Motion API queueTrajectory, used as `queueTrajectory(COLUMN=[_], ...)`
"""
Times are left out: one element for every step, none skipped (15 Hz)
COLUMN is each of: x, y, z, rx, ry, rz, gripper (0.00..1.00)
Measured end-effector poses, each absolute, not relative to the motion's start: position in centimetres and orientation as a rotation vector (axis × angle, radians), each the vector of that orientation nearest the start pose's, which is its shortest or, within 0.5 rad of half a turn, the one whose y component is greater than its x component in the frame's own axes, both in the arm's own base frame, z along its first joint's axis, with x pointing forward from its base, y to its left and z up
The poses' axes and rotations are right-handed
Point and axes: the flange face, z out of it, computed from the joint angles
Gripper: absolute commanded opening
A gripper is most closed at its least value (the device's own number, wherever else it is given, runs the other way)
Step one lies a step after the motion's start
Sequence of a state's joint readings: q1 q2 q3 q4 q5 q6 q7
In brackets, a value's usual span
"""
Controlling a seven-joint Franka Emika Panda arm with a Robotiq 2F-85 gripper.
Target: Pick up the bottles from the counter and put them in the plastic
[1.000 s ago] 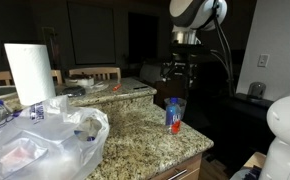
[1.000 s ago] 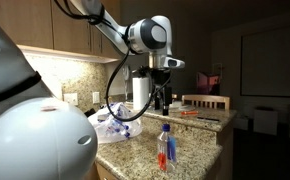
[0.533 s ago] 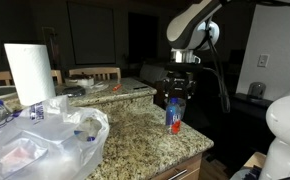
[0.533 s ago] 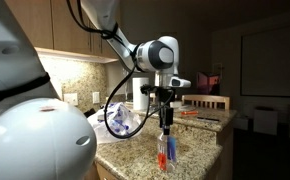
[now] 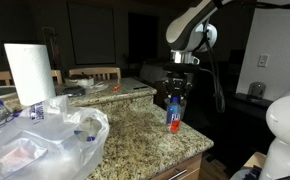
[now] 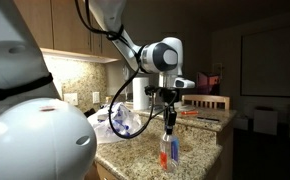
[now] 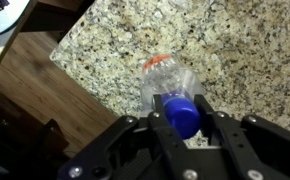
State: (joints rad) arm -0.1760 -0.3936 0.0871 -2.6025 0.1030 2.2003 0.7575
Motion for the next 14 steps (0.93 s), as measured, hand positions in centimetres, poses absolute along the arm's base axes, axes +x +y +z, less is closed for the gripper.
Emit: queueTrajectory(x=[40.0, 40.0, 40.0, 40.0, 40.1, 40.2, 40.2, 40.2, 40.2, 40.1, 39.9, 39.5, 39.2, 38.9], y=[-3.3, -3.3, -3.2, -3.1, -2.9, -2.6, -2.2, -1.7, -1.1, -0.5, 0.2, 1.0, 1.8, 2.7], z=[38.7, 38.7, 38.7, 38.7, 38.9, 39.3, 39.9, 40.9, 42.2, 43.7, 45.3, 47.0, 48.6, 49.9], rx=[-2.779, -2.779, -2.780, -2.781, -2.784, -2.787, -2.790, -2.791, -2.789, -2.783, -2.777, -2.770, -2.760, -2.748], ry=[1.366, 1.366, 1.364, 1.360, 1.352, 1.340, 1.325, 1.304, 1.279, 1.249, 1.213, 1.172, 1.128, 1.076], rz=[0.035, 0.036, 0.035, 0.032, 0.026, 0.012, -0.012, -0.054, -0.112, -0.182, -0.253, -0.320, -0.387, -0.452], gripper=[0.10, 0.10, 0.10, 0.10, 0.10, 0.10, 0.10, 0.10, 0.10, 0.10, 0.10, 0.10, 0.10, 0.10])
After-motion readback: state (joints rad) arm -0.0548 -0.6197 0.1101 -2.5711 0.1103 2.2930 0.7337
